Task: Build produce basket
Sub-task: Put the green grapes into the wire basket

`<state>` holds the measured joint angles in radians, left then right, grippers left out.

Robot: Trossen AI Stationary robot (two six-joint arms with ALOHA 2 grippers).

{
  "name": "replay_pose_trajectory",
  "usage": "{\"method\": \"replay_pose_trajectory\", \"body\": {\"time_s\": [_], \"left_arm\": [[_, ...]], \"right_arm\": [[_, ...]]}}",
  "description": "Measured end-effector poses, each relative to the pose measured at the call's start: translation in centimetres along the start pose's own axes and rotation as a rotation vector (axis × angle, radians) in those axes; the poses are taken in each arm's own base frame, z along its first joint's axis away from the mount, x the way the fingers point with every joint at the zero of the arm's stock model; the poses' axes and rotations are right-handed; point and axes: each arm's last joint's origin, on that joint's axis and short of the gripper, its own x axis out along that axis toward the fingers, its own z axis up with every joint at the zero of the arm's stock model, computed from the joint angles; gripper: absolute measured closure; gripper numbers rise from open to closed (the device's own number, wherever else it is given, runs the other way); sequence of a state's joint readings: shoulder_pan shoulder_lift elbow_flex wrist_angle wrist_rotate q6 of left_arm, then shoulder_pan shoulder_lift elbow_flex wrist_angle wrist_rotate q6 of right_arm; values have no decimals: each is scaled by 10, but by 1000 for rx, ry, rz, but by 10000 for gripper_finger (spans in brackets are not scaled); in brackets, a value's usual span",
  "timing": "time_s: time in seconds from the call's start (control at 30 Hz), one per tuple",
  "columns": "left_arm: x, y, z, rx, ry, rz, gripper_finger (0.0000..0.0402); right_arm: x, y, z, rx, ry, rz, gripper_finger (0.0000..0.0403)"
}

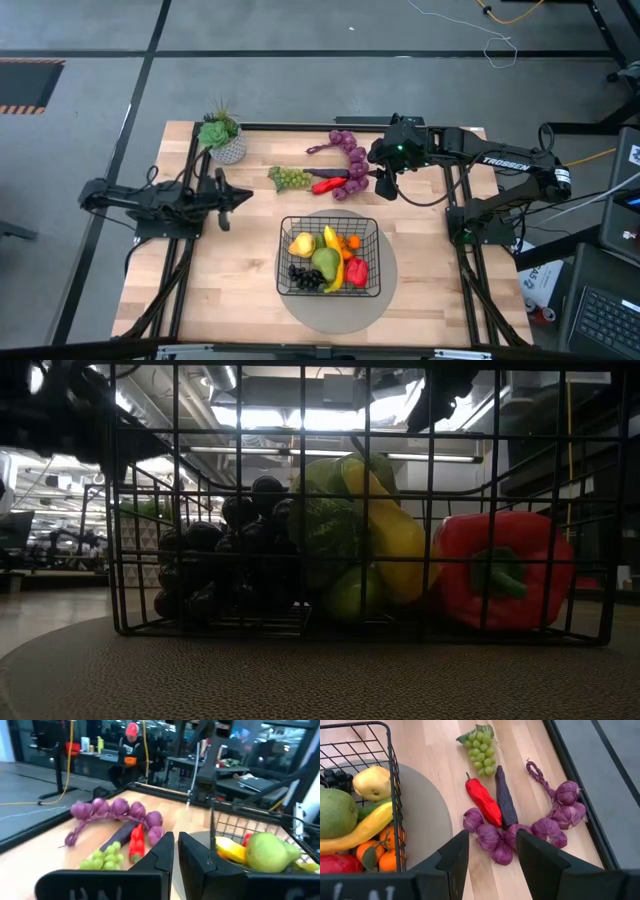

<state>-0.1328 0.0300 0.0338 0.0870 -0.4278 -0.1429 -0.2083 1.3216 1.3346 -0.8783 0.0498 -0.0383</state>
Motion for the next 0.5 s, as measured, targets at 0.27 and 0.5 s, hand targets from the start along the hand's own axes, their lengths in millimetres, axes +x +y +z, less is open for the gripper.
{"method": "replay_pose_trajectory", "body": {"time_s": [0.27, 0.5], "left_arm": [[3, 9, -9, 48, 29, 29, 383], [4, 9, -11, 78, 69, -74, 382]], "right_arm": [[0, 0, 3, -18, -32, -1, 237], [0, 0, 3, -79, -33, -3, 238]]}}
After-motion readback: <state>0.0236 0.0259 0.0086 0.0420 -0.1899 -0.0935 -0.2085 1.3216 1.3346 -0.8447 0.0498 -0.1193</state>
